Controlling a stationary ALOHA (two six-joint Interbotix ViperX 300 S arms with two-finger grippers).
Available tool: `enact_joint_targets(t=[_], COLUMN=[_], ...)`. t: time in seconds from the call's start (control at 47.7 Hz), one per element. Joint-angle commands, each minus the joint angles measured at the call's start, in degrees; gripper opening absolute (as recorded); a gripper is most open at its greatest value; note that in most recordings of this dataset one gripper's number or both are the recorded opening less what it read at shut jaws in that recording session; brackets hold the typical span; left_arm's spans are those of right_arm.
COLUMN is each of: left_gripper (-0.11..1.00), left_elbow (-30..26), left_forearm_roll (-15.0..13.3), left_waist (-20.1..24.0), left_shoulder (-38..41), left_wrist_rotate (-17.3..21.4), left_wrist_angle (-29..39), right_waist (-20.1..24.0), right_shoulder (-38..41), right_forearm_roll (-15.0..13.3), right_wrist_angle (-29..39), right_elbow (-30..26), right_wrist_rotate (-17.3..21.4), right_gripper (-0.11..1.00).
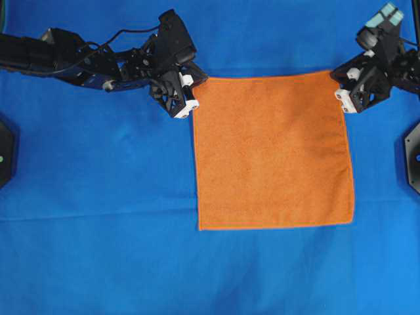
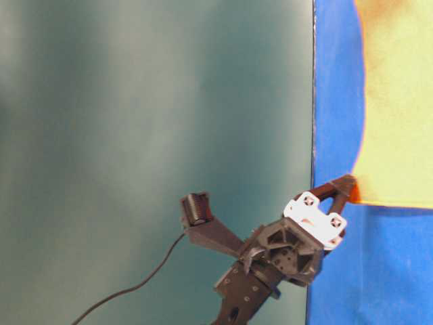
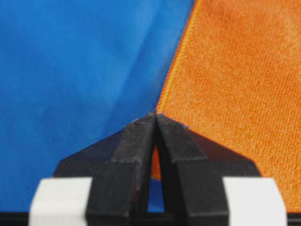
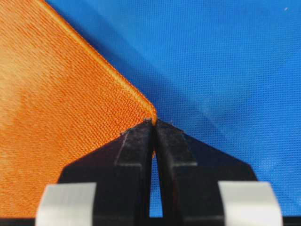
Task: Fold the orange towel.
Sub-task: 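Pull both top corners down toward the bottom edge, folding the towel in half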
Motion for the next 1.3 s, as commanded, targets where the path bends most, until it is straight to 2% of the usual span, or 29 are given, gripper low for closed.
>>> enact_joint_targets(t=[0.0, 0.272, 0.482, 0.692, 0.901, 1.069, 1.279], left_gripper=[0.0, 0.0, 0.0, 0.0, 0.0, 0.0, 0.0], left_elbow=[-1.23, -1.23, -0.44, 0.0, 0.18, 0.62, 1.05], left_forearm_roll=[0.09, 0.09, 0.0, 0.0, 0.09, 0.0, 0.0], left_waist=[0.18, -0.35, -2.9, -8.26, -13.8, -18.46, -23.2], left_shoulder=[-2.11, -2.64, -6.94, -12.57, -13.97, -13.97, -13.71], left_wrist_rotate=[0.62, 0.18, 0.0, 0.0, -0.18, -0.53, -3.08], left_wrist_angle=[-0.26, 0.0, 3.25, 8.09, 12.57, 14.94, 15.21], right_waist=[-0.18, -0.09, 3.08, 10.46, 20.21, 27.33, 36.21], right_shoulder=[-1.93, -4.75, -10.2, -19.6, -26.89, -26.81, -22.5], right_forearm_roll=[0.18, 0.18, 0.26, 0.35, 0.26, 0.26, 0.35], right_wrist_angle=[0.53, 0.97, 4.92, 13.8, 22.76, 25.66, 26.81], right_elbow=[0.18, 1.23, 0.88, 0.79, 1.14, 1.14, 1.32], right_wrist_rotate=[0.44, 1.58, 2.72, 8.44, 13.54, 16.61, 22.06], right_gripper=[0.01, 0.01, 0.01, 0.01, 0.01, 0.01, 0.01])
